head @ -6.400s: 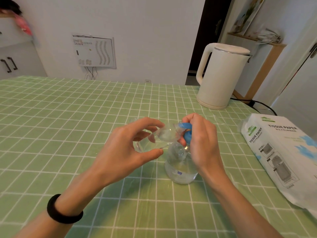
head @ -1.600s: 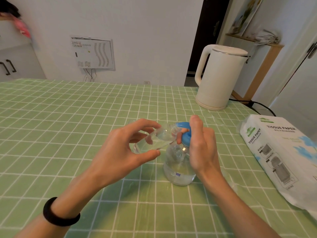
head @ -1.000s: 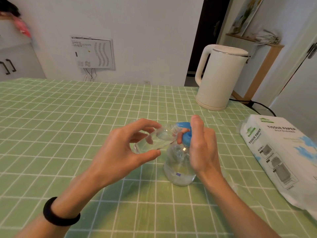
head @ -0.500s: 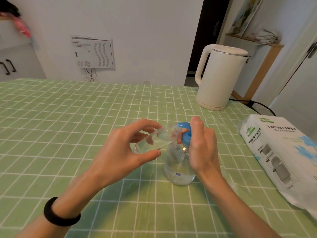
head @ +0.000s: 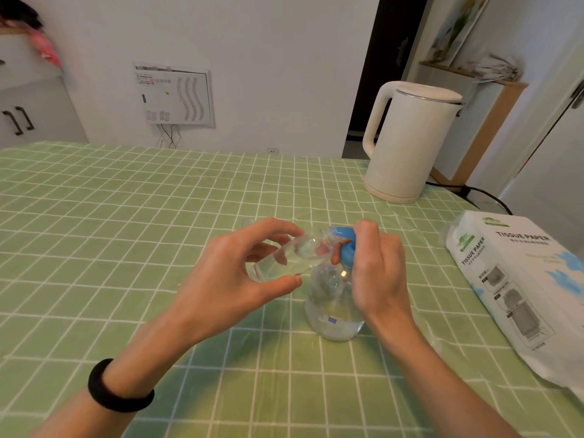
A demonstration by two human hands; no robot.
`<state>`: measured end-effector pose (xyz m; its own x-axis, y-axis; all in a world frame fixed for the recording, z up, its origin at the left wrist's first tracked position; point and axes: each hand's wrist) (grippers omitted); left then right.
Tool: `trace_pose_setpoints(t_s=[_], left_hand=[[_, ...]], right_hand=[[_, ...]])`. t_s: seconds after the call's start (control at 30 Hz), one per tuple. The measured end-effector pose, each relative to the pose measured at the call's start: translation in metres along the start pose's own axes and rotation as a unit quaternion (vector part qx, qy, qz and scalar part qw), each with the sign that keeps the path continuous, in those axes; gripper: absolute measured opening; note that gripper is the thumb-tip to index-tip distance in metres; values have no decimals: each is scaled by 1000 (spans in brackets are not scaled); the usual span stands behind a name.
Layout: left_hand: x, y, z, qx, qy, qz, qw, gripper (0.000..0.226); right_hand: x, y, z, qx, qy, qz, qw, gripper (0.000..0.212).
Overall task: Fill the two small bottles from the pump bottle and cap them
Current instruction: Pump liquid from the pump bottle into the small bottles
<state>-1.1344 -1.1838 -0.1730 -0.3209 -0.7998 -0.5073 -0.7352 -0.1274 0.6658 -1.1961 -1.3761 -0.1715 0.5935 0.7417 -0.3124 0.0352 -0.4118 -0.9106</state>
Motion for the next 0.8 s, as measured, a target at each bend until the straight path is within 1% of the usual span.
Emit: trace_pose_setpoints(t_s=[0.07,0.1,0.2,0.23,0.37,0.53,0.63,0.67,0.77,0.8], left_hand=[[0,-1,0,-1,0,-2,1000,54],[0,-1,0,-3,0,-3,1000,53],[1,-2,0,-6,4,-7,1000,54],[1,-2,0,-6,4,-9,1000,54],[2,-1,0,-5,7,-10,1000,54],[4,1,2,-3,4,-18,1000,59],[5,0,2,5,1,-18,1000,65],[5,0,2,6,0,-14,1000,66],[4,0,2,8,-1,-10,1000,67],[4,-1,2,8,0,-9,1000,67]], right_hand=[[0,1,0,4,4,-15,1000,69],[0,1,1,7,5,-18,1000,69],[0,2,0,8,-10,-18,1000,83],[0,2,0,7,-10,-20,1000,83],[0,3,-2,6,1,-28,1000,64],[0,2,-2,10,11,-14,1000,65],[0,2,-1,20,-1,-19,1000,64],[0,3,0,20,-4,-19,1000,66],[1,2,0,11,-5,-16,1000,85],[1,2,0,11,-5,-14,1000,86]])
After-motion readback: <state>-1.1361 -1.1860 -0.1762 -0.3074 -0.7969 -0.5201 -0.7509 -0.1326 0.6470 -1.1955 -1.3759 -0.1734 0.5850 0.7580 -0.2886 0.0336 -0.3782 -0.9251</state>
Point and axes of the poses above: each hand's wrist, its own z-axis away from the middle knuckle, its own x-axis out of the palm, y = z × x, and after that the axes turned 8 degrees about x, right-handed
